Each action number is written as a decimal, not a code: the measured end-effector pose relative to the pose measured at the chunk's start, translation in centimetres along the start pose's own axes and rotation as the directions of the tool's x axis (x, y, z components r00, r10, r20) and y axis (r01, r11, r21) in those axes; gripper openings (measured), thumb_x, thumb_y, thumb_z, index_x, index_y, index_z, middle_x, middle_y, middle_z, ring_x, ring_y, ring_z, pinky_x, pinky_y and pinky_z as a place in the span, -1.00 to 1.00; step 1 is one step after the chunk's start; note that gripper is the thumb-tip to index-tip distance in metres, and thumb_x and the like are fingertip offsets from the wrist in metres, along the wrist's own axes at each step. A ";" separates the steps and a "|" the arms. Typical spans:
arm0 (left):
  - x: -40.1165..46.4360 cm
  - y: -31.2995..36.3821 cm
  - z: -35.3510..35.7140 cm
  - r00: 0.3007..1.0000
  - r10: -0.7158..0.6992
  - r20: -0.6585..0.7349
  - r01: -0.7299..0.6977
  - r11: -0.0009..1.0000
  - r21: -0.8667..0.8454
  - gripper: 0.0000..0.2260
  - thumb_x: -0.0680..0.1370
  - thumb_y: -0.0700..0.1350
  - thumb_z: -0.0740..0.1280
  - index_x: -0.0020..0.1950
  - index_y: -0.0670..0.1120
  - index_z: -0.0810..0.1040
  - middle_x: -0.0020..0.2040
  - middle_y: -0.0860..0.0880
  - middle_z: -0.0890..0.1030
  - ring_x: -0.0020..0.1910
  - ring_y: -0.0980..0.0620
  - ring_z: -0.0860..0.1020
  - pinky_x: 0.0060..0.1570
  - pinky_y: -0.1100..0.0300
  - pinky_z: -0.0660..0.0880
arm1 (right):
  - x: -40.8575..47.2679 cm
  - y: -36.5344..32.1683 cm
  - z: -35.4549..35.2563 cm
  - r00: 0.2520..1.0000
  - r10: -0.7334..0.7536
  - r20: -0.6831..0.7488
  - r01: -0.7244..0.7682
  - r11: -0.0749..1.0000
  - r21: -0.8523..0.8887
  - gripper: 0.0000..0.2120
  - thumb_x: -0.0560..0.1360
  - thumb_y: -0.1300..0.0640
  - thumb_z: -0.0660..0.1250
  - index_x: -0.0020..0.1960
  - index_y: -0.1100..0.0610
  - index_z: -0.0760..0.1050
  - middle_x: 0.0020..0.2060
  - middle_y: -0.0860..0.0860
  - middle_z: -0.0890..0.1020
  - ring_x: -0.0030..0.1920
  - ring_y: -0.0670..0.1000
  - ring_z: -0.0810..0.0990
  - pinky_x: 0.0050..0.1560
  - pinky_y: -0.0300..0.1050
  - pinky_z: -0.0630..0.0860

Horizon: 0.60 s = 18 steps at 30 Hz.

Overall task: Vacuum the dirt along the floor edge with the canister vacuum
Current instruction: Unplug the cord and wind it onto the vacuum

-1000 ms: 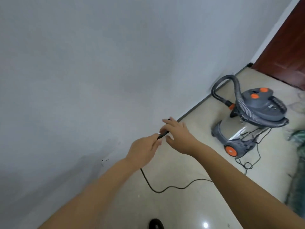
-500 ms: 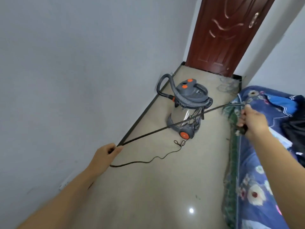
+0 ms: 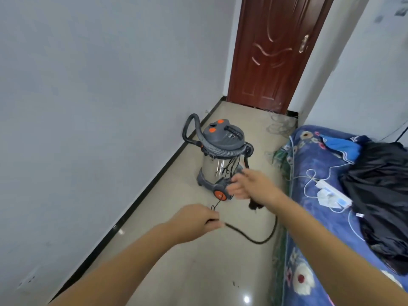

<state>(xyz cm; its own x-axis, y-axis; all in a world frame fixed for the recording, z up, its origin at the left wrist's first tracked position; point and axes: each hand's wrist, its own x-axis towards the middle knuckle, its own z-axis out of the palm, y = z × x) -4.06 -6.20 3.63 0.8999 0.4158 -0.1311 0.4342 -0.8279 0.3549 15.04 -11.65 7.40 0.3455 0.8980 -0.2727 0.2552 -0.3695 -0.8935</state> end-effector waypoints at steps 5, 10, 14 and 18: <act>3.0 0.7 -2.8 0.967 -0.121 -0.227 0.049 0.954 -0.297 -0.62 0.53 0.07 0.34 -0.43 0.03 0.31 -0.48 0.08 0.31 -0.46 0.14 0.28 -0.40 0.23 0.17 | -2.2 -0.4 1.2 0.964 -0.108 0.244 0.193 0.915 -0.355 -0.74 0.65 0.11 0.10 -0.13 0.19 0.42 -0.39 0.00 0.50 -0.41 -0.08 0.46 -0.28 -0.13 0.44; 3.5 0.1 -2.0 0.950 -0.196 -0.242 0.001 0.779 -0.627 -0.58 0.52 -0.01 0.37 -0.44 -0.02 0.24 -0.51 0.11 0.23 -0.48 0.16 0.20 -0.42 0.27 0.15 | -3.7 -1.6 -3.5 0.933 -0.028 0.358 0.049 0.998 -0.050 -0.68 0.64 0.06 0.19 -0.27 0.14 0.41 -0.55 -0.08 0.24 -0.53 -0.09 0.20 -0.50 -0.28 0.22; 3.2 -2.5 -1.3 0.922 -0.286 -0.261 0.035 0.733 -0.679 -0.61 0.57 0.01 0.30 -0.39 -0.05 0.25 -0.41 0.00 0.24 -0.42 0.12 0.25 -0.34 0.26 0.25 | -4.3 -1.5 -9.9 0.976 -0.168 0.140 0.109 0.929 0.354 -0.71 0.47 0.05 0.27 -0.32 0.16 0.29 -0.57 -0.07 0.21 -0.55 -0.11 0.24 -0.57 -0.33 0.21; 0.7 -7.0 0.2 0.886 -0.394 -0.245 0.134 0.723 -0.678 -0.60 0.59 0.02 0.25 -0.35 -0.09 0.21 -0.38 -0.05 0.21 -0.39 0.04 0.23 -0.43 0.39 0.21 | -3.2 0.9 -16.5 0.985 -0.090 -0.149 0.174 0.519 0.837 -0.75 0.39 0.03 0.33 -0.42 0.07 0.43 -0.52 -0.14 0.09 -0.51 -0.16 0.06 -0.64 -0.37 0.19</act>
<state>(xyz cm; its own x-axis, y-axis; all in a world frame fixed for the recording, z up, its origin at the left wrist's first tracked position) -6.45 -0.12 0.89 0.6164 0.7869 -0.0291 0.4080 -0.2876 0.8665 29.08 -18.81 13.37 0.4515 0.8820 -0.1353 -0.5634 0.1642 -0.8097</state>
